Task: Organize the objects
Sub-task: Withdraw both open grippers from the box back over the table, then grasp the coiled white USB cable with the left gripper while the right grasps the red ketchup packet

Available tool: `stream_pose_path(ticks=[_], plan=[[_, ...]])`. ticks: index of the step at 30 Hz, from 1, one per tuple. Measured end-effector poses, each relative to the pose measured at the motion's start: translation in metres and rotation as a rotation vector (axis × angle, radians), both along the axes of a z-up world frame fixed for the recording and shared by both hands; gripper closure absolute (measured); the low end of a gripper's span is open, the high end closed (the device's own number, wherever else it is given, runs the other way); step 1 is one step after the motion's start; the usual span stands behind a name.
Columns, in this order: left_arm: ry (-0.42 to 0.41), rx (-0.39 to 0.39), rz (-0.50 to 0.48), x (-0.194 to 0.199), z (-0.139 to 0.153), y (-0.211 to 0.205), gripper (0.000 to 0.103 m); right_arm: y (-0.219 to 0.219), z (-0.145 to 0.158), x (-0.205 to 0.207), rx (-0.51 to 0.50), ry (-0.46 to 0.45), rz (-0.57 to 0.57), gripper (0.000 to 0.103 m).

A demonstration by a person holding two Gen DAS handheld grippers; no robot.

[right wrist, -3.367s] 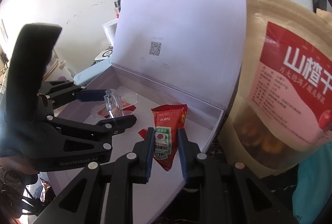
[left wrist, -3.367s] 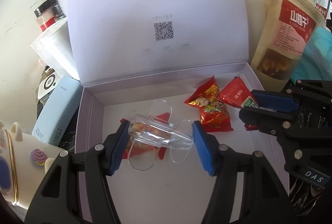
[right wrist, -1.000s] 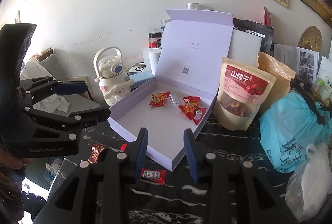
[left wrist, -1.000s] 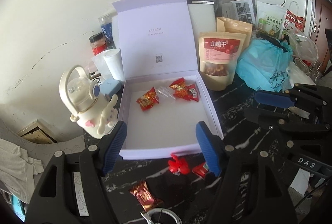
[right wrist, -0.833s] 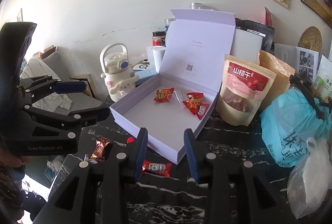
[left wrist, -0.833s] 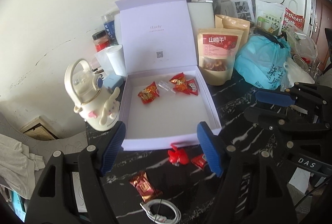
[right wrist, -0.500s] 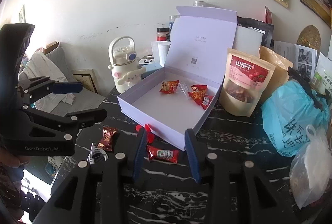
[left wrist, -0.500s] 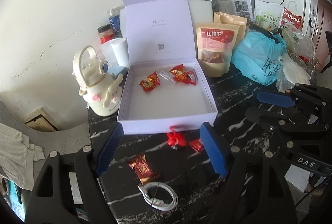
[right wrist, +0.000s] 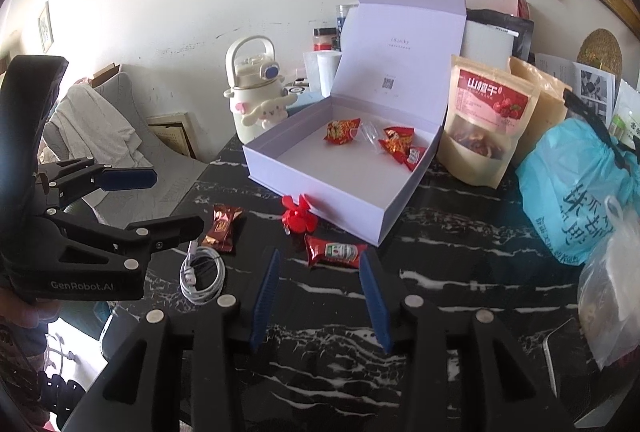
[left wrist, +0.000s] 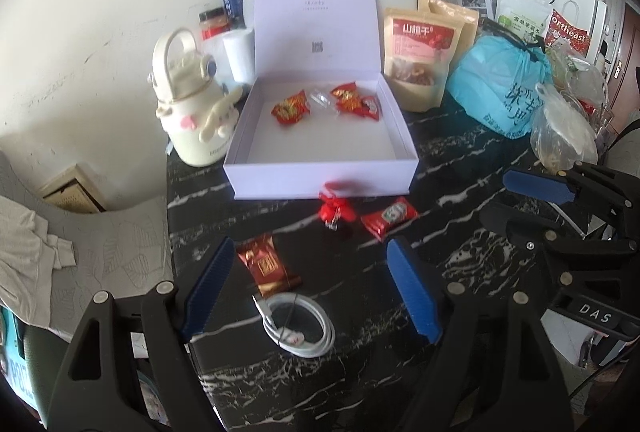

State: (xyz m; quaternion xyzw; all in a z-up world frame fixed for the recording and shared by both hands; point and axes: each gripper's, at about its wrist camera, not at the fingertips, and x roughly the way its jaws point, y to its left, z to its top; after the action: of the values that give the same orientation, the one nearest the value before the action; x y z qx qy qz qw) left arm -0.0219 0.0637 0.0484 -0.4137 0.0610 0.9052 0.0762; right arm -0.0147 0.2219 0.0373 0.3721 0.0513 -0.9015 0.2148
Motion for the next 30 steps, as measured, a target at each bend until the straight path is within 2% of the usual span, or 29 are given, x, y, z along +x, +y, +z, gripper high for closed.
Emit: stream_pose_path(ticks=[7, 11, 19, 23, 28, 30], plan=[[-0.058, 0.048, 0.042, 0.006, -0.023, -0.011, 0.024, -0.001, -0.020, 0.002, 0.001, -0.044, 0.004, 0.061], [-0.088, 0.053, 0.074, 0.008, -0.038, -0.017, 0.024, -0.003, -0.034, 0.001, 0.004, -0.074, 0.004, 0.057], [-0.147, 0.074, 0.102, 0.008, -0.064, -0.022, 0.024, -0.008, -0.056, -0.008, 0.007, -0.118, 0.002, 0.055], [-0.144, 0.086, 0.127, 0.007, -0.074, -0.026, 0.024, -0.006, -0.067, -0.016, 0.011, -0.140, -0.015, 0.047], [-0.187, 0.136, 0.149, 0.004, -0.092, -0.029, 0.024, -0.006, -0.077, -0.028, 0.004, -0.149, -0.039, 0.042], [-0.187, 0.159, 0.169, 0.005, -0.097, -0.032, 0.024, -0.006, -0.080, -0.034, 0.002, -0.151, -0.052, 0.031]])
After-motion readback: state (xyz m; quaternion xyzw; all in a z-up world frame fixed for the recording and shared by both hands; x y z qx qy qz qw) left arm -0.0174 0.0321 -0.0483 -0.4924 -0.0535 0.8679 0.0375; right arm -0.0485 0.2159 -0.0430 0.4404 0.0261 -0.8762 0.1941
